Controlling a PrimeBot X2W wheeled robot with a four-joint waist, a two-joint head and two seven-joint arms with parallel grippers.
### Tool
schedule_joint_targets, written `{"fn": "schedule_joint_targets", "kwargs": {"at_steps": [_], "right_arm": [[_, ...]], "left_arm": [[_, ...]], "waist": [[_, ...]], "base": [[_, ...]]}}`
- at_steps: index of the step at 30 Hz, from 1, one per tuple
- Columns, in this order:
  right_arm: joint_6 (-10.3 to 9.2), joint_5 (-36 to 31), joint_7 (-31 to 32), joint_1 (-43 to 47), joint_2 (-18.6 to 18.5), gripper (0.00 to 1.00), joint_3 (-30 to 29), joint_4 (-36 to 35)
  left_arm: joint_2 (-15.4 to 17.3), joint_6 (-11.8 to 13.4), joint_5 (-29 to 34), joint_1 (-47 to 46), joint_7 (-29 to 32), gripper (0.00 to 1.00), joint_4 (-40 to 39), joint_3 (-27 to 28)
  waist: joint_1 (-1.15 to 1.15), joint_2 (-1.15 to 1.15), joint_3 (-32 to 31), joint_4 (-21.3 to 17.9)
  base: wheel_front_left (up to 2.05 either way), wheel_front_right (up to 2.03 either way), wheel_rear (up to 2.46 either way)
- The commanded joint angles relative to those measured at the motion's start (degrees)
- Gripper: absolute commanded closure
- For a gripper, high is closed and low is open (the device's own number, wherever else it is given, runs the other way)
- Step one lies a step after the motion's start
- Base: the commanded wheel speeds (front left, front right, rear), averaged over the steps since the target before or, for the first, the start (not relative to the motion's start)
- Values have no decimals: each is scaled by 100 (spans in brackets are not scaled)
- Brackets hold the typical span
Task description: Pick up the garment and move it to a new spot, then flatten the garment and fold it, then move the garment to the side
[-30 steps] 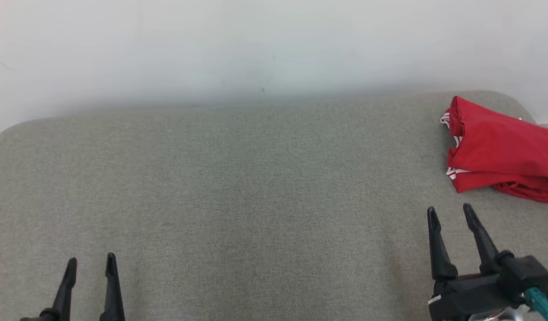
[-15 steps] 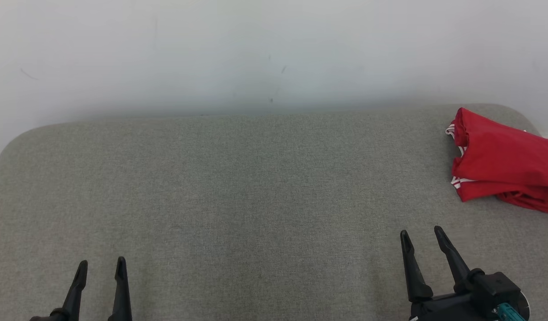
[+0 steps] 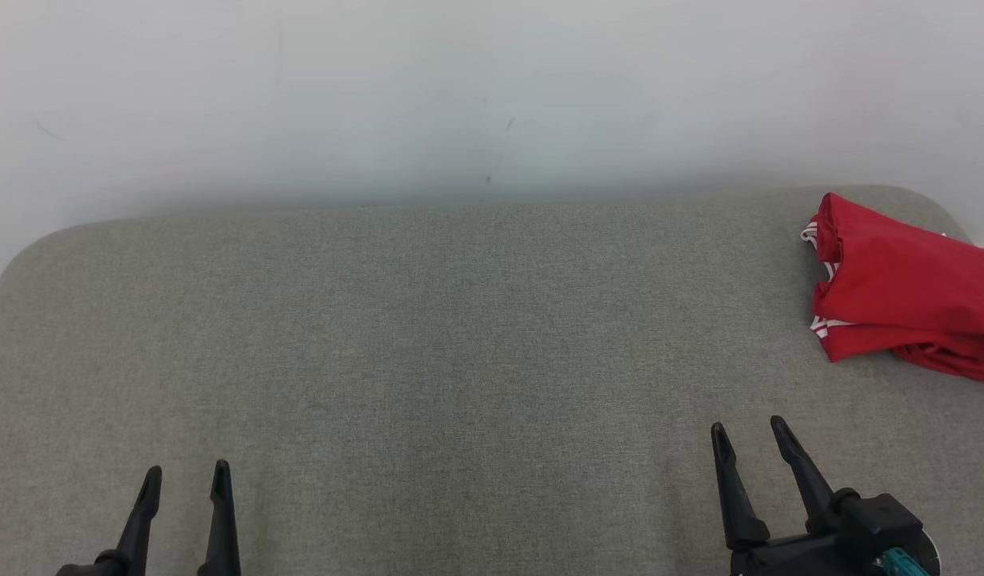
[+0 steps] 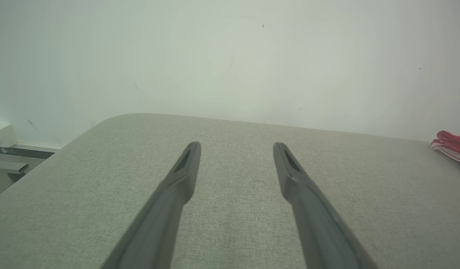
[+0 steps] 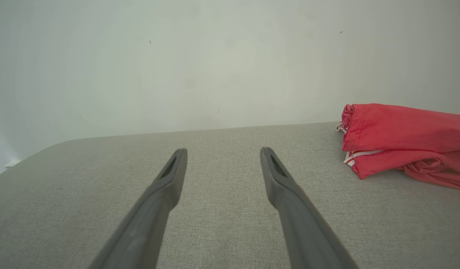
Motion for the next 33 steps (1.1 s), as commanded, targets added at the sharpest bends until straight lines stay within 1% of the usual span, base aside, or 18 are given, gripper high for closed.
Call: {"fn": "schedule_joint_targets", "kwargs": {"at_steps": [1,4,7,19,20,33], "right_arm": [[-19,38,-24,-34,18,100,9,10],[0,6,7,74,4,100,8,136],[0,117,32,154,7,100,3,238],[-1,1469,322,41,-12,100,-137,231],[-1,1469,322,41,-12,100,-137,231],[-3,2718,604,-65,-16,100,-282,225]], "left_arm": [[3,-22,2,-64,2,100,-4,-3],[-36,2,-5,49,3,100,129,-5],[-65,1,-114,63,51,100,277,8],[-79,-14,-1426,-112,399,100,363,20],[-79,-14,-1426,-112,399,100,363,20],[-93,-30,-2654,-268,708,100,433,16]], "waist": [[0,0,1,0],[0,0,1,0],[0,0,1,0],[0,0,3,-2],[0,0,3,-2],[0,0,6,-5]], "base": [[0,0,0],[0,0,0],[0,0,0],[0,0,0],[0,0,0],[0,0,0]]}}
